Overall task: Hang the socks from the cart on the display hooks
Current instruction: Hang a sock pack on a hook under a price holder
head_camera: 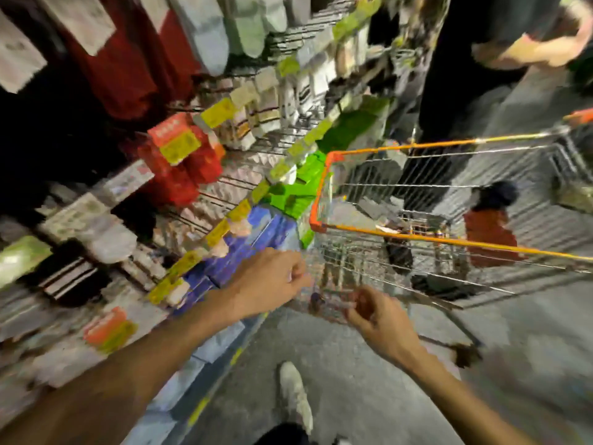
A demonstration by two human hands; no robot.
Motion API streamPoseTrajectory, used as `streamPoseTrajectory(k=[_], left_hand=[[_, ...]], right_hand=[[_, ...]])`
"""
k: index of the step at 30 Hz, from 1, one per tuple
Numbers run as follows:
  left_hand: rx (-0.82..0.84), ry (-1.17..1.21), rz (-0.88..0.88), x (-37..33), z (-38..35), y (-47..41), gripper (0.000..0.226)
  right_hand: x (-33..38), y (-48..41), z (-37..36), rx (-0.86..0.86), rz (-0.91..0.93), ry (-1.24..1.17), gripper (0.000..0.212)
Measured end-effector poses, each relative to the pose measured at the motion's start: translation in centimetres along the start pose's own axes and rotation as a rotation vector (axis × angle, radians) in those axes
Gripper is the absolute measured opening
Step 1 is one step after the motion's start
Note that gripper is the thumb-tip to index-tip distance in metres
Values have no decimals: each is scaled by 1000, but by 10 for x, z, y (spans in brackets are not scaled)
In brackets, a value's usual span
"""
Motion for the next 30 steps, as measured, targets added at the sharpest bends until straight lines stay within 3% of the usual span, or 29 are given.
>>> streamPoseTrajectory(k=[4,11,15,19,22,26,29,30], left_hand=[[64,184,-45,-14,-32,-104,26],[212,395,-68,-18,-84,-271,18],[227,403,6,-15,-108,-348,16],[292,467,89,-20,-141,-425,17],[397,546,146,-24,-180,-481,15],[473,698,336,-24,-238,-538,10],[535,793,490,-22,-285,-571,20],[540,821,525,-23,-294,-578,11]], right_hand=[[-60,-24,37,-76,-189,-11,17],[-127,-105,96,-153,-420,24,10],[-172,-139,142,-250,-547,15,17],[-244,-174,179,-216,-720,10,12],[-302,-208,195,-95,-829,34,12],[-390,-258,194,207,-943,91,31],[-442,-282,180,448,-964,152,40],[-456,-286,174,512,-957,168,42]])
Point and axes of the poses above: each hand's wrist, its own y-axis away from the middle knuckle, its own z-axis out of the back of the hand, x = y × z, the point moved 6 cm from there along -y, towards the middle knuckle, and after that the axes turned 11 degrees about x, right-handed, at the moved point
